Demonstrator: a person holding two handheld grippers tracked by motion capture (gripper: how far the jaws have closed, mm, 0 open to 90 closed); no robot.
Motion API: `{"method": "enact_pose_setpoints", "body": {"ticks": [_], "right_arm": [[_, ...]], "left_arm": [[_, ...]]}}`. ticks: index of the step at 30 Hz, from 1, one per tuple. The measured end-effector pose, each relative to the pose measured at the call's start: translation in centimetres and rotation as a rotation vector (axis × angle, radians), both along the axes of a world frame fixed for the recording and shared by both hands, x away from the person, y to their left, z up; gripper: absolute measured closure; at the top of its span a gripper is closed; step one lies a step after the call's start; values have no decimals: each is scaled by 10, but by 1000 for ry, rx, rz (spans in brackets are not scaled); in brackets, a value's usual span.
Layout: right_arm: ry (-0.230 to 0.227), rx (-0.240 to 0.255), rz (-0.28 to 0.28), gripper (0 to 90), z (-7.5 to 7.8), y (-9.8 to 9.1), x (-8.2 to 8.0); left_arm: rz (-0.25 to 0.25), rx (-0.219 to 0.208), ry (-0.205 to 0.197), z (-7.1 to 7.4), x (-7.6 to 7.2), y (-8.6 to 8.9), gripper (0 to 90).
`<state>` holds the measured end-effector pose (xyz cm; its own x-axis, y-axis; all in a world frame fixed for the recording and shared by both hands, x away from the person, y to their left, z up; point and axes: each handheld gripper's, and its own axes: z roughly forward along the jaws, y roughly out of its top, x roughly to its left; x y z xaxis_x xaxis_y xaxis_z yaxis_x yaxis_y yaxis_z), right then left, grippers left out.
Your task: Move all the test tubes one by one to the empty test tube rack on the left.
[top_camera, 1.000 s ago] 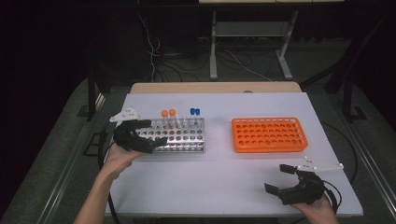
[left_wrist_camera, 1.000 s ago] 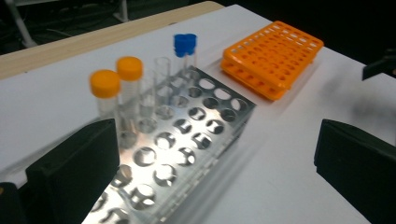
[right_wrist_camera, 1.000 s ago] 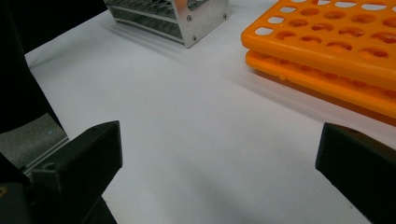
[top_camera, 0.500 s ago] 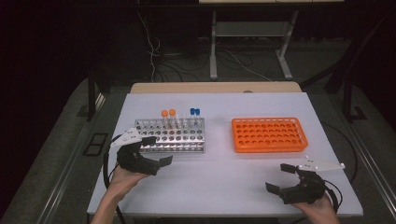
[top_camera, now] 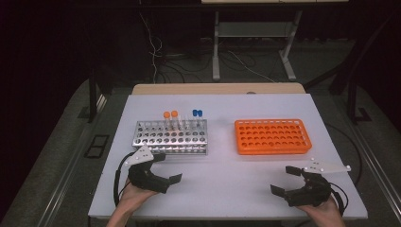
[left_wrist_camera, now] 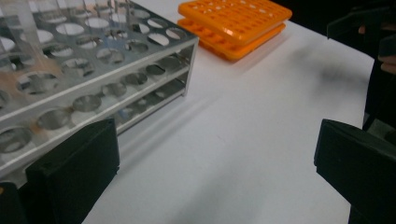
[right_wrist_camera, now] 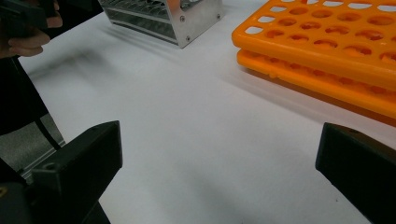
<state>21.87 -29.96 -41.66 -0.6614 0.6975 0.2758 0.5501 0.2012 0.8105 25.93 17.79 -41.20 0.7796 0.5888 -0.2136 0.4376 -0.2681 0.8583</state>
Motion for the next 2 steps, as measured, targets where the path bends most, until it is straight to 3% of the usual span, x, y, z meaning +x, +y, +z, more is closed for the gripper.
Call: {"method": "enact_pose_setpoints", "body": {"ticks": [2], "right_arm": [[0,2,-2,2,0,-1,0]], "left_arm": [[1,-1,4,-3,-1,0,0]]}}
